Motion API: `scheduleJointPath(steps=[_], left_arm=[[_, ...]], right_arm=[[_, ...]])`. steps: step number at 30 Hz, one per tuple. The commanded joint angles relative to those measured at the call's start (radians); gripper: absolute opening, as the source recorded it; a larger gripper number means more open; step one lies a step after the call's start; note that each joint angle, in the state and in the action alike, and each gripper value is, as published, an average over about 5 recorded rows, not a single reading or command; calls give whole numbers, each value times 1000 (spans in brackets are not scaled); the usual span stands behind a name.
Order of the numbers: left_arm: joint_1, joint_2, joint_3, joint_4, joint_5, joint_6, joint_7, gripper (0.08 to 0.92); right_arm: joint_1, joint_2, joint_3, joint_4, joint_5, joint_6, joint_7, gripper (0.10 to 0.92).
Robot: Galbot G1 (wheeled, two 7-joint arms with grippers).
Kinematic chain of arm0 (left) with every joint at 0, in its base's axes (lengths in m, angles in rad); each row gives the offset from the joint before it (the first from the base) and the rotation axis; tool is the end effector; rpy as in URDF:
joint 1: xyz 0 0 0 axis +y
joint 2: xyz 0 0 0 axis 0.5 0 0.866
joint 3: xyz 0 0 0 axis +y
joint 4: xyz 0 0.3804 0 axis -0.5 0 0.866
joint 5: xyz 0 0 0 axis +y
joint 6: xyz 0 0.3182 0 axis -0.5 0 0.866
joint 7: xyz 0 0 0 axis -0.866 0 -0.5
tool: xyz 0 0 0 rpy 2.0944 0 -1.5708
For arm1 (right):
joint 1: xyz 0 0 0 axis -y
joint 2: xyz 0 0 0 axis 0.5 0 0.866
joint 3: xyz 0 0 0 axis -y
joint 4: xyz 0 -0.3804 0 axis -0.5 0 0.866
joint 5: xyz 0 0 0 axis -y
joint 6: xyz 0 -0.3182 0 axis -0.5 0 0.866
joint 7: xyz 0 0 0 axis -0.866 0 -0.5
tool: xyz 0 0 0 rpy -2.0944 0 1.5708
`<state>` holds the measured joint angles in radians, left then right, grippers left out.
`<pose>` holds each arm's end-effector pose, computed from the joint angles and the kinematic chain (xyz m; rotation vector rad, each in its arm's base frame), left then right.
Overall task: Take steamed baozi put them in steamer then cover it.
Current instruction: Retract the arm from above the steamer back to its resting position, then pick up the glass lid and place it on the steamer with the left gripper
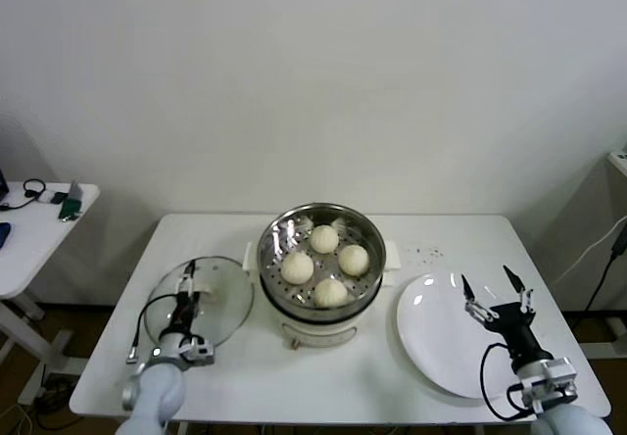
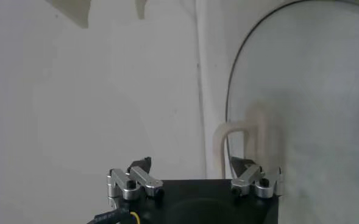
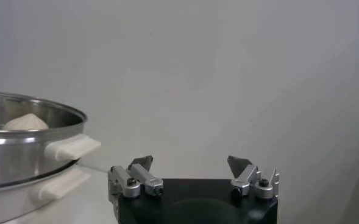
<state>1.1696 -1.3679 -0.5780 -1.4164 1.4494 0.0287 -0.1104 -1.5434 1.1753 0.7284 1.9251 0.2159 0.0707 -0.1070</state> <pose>0.2607 0.1033 -0.4523 -0.0601 -1.9973 -2.1887 0.1495 -0.1600 -0.3377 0.1280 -3.0818 0.3502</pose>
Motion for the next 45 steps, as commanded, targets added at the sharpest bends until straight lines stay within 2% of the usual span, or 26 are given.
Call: scheduleJointPath(steps=[1, 8, 25, 31, 45], left_arm=[[-30, 8, 4, 35, -31, 6, 3, 823], [-31, 12, 5, 40, -57, -9, 8, 799], [-29, 11, 11, 48, -85, -22, 29, 324], [-13, 19, 11, 3, -116, -13, 22, 169], [160, 108, -15, -315, -179, 98, -11, 151]], right_arm=[[0, 9, -6, 0, -14, 3, -2, 823], [1, 26, -19, -5, -36, 9, -7, 823], [2, 51, -22, -21, -59, 23, -15, 823], [3, 52, -19, -26, -61, 28, -16, 823], [17, 29, -8, -53, -57, 38, -16, 823]])
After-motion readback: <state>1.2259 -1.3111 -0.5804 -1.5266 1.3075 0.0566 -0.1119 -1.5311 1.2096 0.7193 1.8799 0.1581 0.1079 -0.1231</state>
